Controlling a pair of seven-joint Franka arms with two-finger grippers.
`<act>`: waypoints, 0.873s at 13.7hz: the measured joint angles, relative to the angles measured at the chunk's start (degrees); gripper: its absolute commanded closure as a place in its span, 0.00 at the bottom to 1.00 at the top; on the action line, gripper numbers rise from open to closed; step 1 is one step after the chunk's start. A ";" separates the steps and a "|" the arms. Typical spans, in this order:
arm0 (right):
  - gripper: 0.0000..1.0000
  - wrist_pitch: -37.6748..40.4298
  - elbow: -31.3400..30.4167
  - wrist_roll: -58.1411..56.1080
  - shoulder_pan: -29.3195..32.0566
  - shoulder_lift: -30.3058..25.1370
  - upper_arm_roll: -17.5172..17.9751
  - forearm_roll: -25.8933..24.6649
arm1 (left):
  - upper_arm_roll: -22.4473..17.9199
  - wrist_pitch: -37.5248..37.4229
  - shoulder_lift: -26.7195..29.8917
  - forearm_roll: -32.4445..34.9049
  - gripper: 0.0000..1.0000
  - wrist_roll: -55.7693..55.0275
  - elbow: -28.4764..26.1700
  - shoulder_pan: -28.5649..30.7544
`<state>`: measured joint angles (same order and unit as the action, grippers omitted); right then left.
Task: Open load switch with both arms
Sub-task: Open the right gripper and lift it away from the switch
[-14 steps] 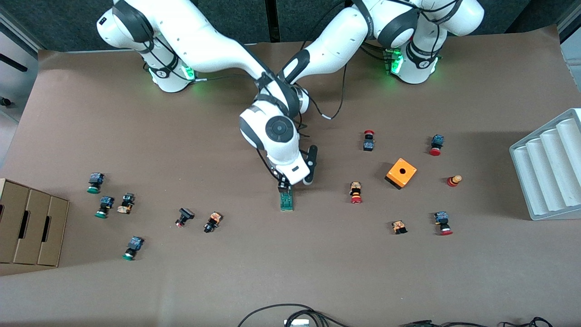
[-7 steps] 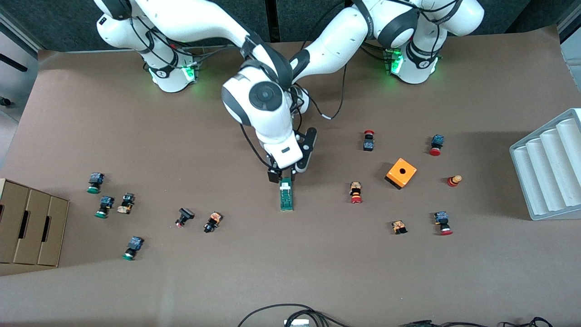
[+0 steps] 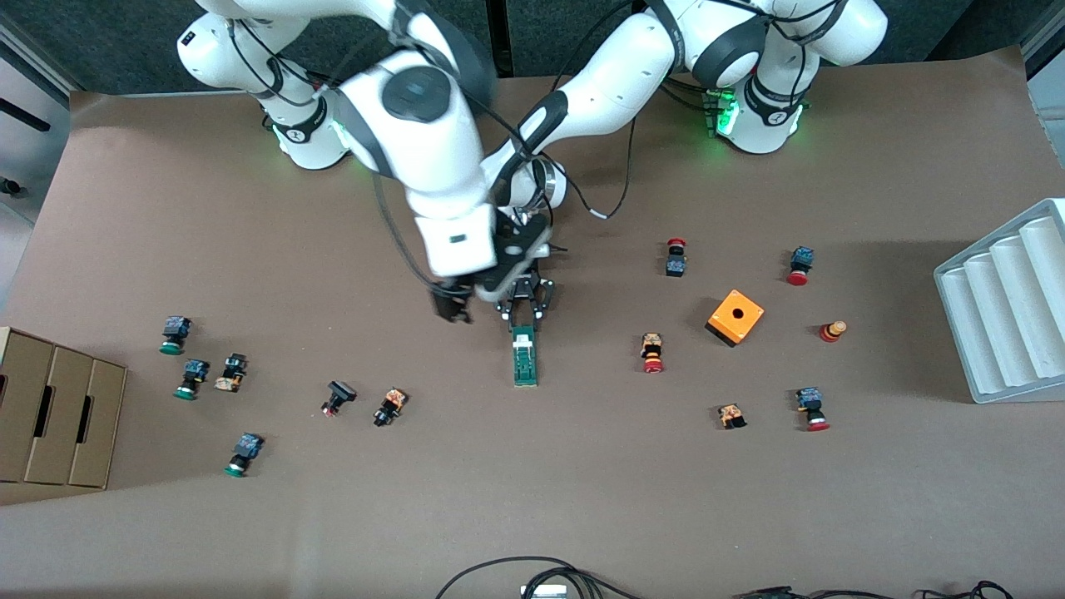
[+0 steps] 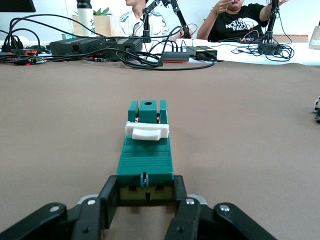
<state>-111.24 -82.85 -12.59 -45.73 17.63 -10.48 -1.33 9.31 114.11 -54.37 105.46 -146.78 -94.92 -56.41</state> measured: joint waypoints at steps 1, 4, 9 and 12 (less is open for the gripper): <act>0.00 0.79 0.02 0.40 1.42 -1.36 -0.90 0.00 | 0.00 0.00 0.00 0.00 0.61 0.00 0.00 0.00; 0.00 2.51 0.00 0.47 8.97 -3.32 -1.61 0.00 | 0.00 0.00 0.00 0.00 0.61 0.00 0.00 0.00; 0.00 3.47 -0.01 0.67 20.21 -3.54 -2.04 -2.04 | 0.00 0.01 0.00 0.00 0.59 0.00 0.00 0.01; 0.00 3.65 -0.37 2.13 26.41 -3.45 -2.06 -0.89 | -0.01 0.02 0.00 0.00 0.00 0.00 0.01 0.01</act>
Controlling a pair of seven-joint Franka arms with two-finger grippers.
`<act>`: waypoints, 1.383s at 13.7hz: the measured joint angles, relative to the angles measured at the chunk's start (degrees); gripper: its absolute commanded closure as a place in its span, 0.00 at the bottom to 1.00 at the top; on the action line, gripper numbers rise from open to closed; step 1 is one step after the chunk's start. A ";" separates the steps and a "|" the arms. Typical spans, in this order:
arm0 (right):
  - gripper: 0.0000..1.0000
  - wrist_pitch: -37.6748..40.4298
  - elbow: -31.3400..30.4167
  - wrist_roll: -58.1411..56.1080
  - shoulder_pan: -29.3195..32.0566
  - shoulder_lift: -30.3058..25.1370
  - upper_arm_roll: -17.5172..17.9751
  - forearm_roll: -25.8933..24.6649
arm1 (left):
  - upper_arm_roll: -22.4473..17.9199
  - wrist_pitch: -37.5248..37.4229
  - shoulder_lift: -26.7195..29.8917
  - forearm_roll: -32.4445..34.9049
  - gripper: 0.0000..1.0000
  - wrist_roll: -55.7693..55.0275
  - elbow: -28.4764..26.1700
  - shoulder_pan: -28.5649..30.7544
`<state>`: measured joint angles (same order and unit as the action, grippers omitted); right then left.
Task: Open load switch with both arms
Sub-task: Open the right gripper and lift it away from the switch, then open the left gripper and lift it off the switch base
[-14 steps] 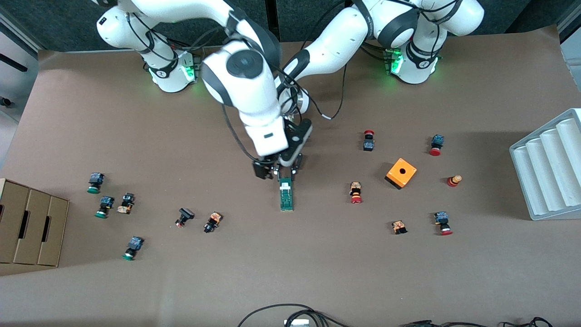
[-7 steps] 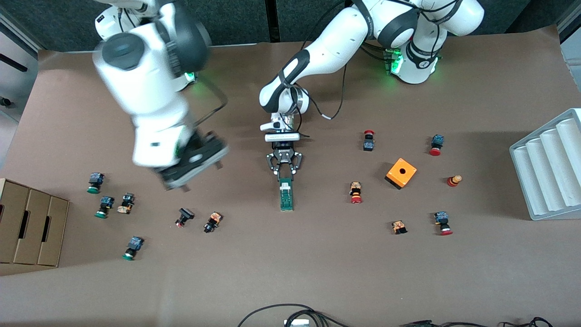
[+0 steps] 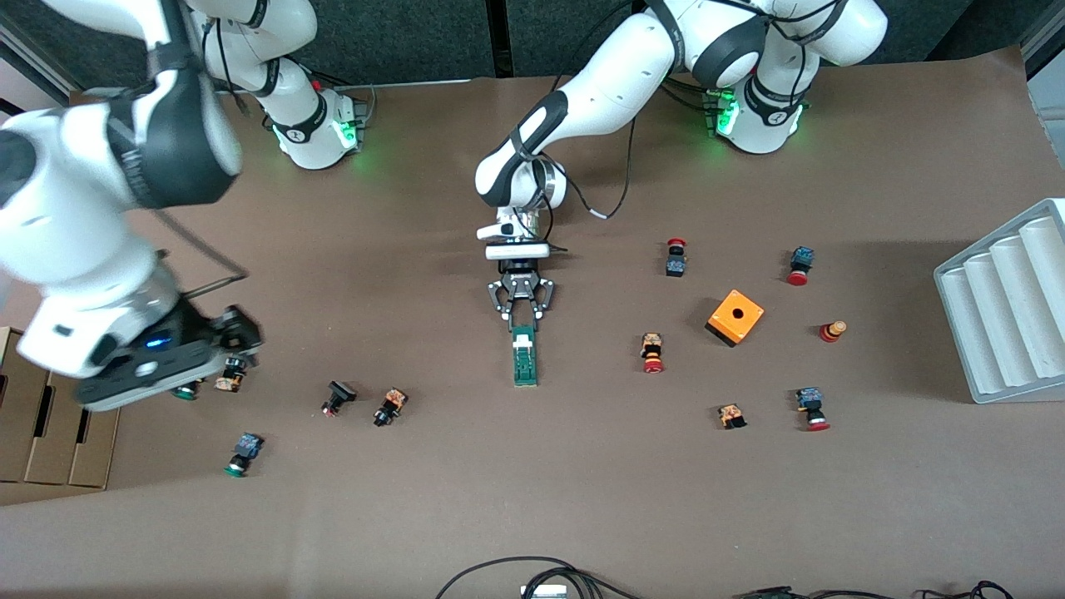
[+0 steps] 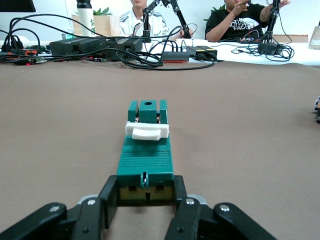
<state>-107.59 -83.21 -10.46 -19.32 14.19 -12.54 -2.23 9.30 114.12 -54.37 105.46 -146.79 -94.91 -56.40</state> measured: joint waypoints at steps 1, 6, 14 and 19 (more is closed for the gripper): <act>0.00 0.00 -0.32 0.10 1.82 0.02 0.00 1.55 | -0.21 -0.01 0.00 0.01 0.00 0.00 0.11 0.04; 0.00 0.44 -1.69 4.49 6.86 0.14 0.14 3.73 | -0.68 0.06 0.00 0.01 0.00 0.00 1.64 0.71; 0.00 2.51 -3.36 5.08 10.61 -0.21 1.96 3.86 | -0.20 0.86 2.11 -14.60 0.00 15.43 5.50 0.53; 0.00 2.99 -3.39 5.02 11.52 -0.62 1.61 3.86 | -0.02 1.00 6.27 -26.96 0.00 35.28 5.84 0.51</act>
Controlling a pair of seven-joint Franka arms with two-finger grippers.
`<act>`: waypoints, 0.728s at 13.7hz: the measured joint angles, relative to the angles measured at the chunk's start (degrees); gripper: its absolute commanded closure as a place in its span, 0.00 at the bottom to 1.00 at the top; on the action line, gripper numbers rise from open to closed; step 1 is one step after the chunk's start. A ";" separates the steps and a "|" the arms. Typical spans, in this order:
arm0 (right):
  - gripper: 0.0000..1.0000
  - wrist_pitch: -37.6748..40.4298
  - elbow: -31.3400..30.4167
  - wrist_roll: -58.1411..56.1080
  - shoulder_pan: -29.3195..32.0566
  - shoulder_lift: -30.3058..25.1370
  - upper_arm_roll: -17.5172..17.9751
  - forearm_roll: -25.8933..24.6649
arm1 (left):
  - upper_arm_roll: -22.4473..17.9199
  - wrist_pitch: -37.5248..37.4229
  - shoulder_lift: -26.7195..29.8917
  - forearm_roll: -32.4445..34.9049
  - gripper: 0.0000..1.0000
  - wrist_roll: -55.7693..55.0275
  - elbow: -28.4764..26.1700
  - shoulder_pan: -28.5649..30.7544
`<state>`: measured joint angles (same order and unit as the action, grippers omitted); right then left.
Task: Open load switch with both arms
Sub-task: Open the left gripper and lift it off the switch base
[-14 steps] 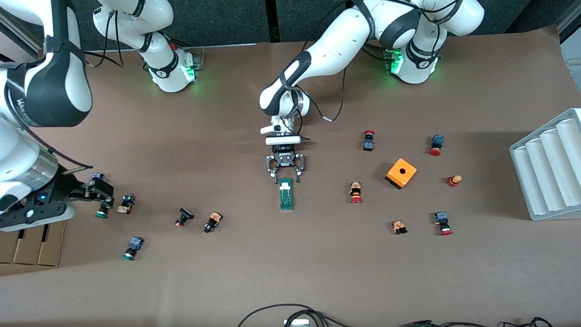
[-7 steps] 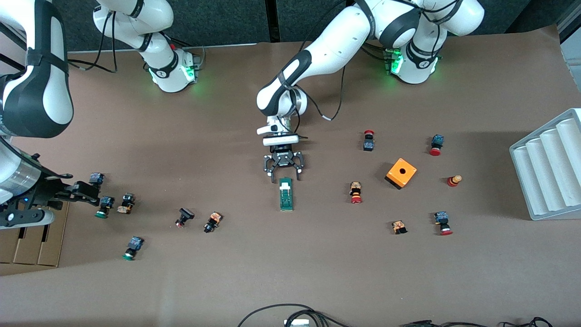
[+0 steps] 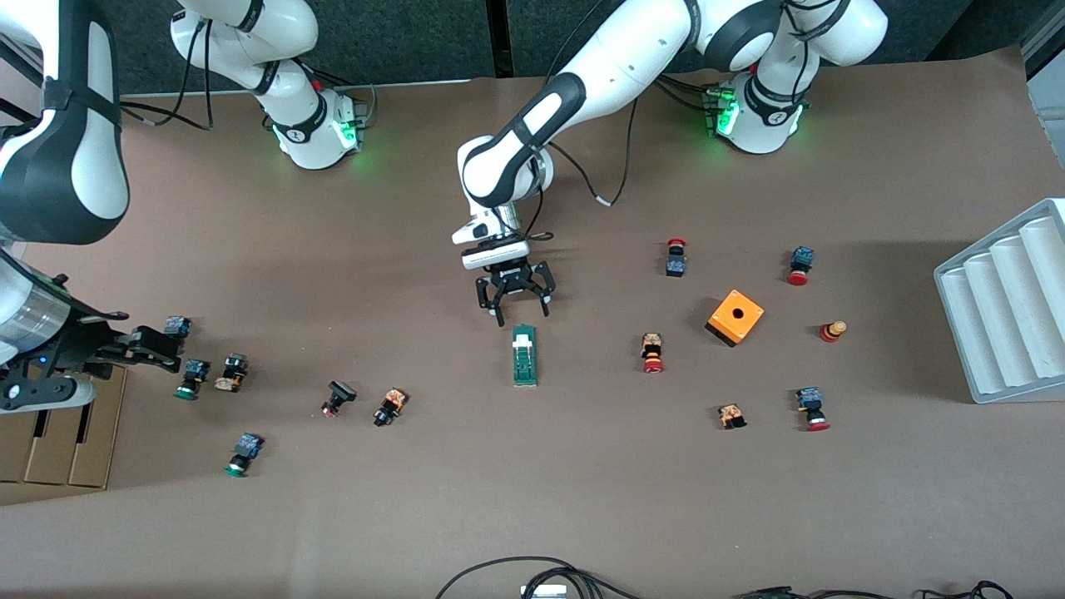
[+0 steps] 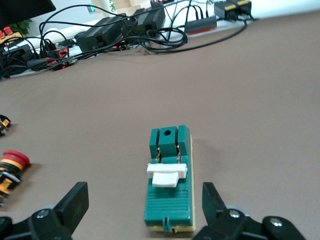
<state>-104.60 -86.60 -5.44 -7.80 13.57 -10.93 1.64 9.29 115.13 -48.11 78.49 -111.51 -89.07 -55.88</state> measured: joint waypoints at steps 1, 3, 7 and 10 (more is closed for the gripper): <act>0.00 0.04 -0.04 -0.01 0.53 0.05 -0.02 0.00 | 0.07 0.01 0.71 -2.37 0.00 4.16 0.00 -0.01; 0.00 0.11 -0.12 -0.02 1.58 0.09 -0.06 0.00 | 0.15 0.00 2.54 -7.97 0.00 14.98 0.00 0.00; 0.00 1.05 -0.25 -0.36 2.92 0.14 0.00 0.00 | -0.10 -0.19 6.46 -16.80 0.00 35.51 0.01 0.09; 0.00 1.62 -0.32 -0.33 2.93 0.24 0.11 0.00 | -0.38 -0.90 9.01 -22.40 0.00 47.74 0.02 1.02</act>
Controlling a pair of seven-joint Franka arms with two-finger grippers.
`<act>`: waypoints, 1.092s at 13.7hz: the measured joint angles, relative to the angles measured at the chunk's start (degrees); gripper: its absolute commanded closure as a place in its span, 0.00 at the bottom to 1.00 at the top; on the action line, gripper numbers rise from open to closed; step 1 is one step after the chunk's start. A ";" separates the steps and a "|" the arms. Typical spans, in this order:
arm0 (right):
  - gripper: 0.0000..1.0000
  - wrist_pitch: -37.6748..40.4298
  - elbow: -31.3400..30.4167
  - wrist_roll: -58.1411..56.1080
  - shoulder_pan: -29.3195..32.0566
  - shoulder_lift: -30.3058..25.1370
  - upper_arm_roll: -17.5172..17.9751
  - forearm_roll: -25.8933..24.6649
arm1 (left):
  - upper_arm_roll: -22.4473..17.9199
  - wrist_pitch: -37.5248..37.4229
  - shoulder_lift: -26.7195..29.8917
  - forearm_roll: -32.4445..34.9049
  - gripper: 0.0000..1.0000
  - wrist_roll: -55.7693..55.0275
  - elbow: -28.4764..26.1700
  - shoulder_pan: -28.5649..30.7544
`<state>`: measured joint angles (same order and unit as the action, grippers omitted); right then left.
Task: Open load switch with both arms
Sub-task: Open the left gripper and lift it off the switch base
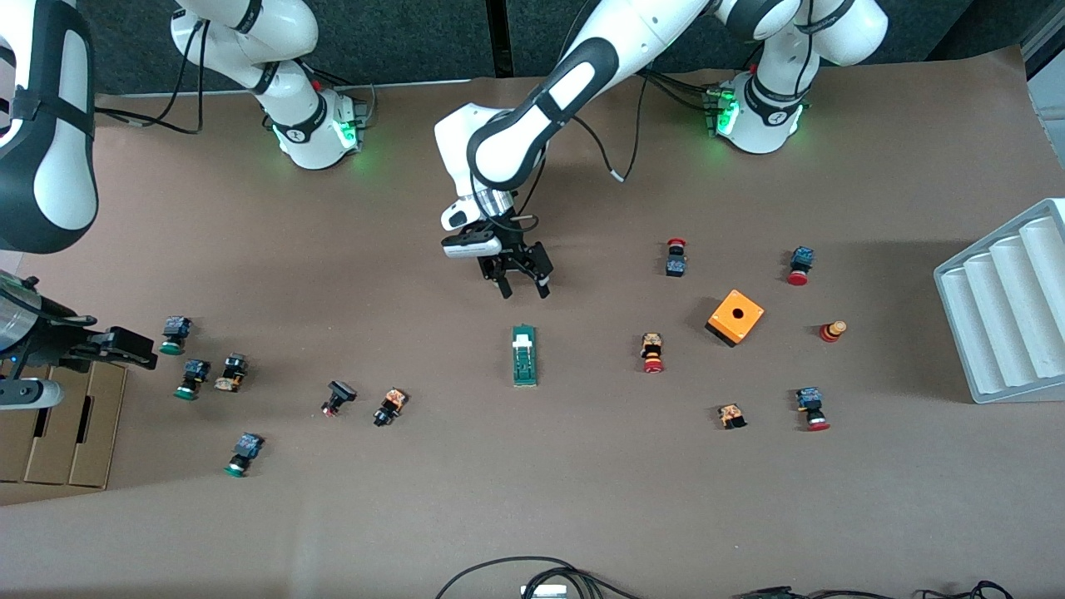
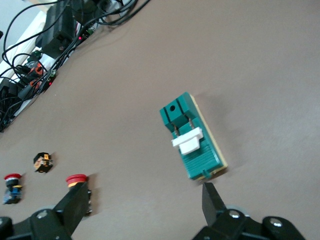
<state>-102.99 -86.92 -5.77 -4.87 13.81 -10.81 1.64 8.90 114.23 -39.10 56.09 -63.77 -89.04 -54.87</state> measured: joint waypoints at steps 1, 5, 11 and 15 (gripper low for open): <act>0.00 0.00 -0.11 0.05 0.03 0.10 0.00 0.00 | -0.03 -0.24 1.19 -2.72 0.00 4.89 0.01 0.80; 0.00 0.00 -0.13 0.23 6.91 0.37 6.46 0.00 | -0.15 -2.82 6.89 -14.48 0.00 26.48 0.04 4.82; 0.00 0.00 0.18 4.80 11.88 0.35 12.01 0.00 | -0.41 -9.16 15.27 -35.87 0.00 53.28 0.14 14.79; 0.00 0.00 0.62 4.91 11.89 0.23 12.22 0.00 | -0.43 -13.55 20.71 -40.66 0.00 62.06 0.19 22.24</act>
<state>-102.99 -86.30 -0.86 7.02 14.04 1.41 1.64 8.47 100.68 -18.39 15.42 -1.71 -88.85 -32.62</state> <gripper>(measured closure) 0.000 0.000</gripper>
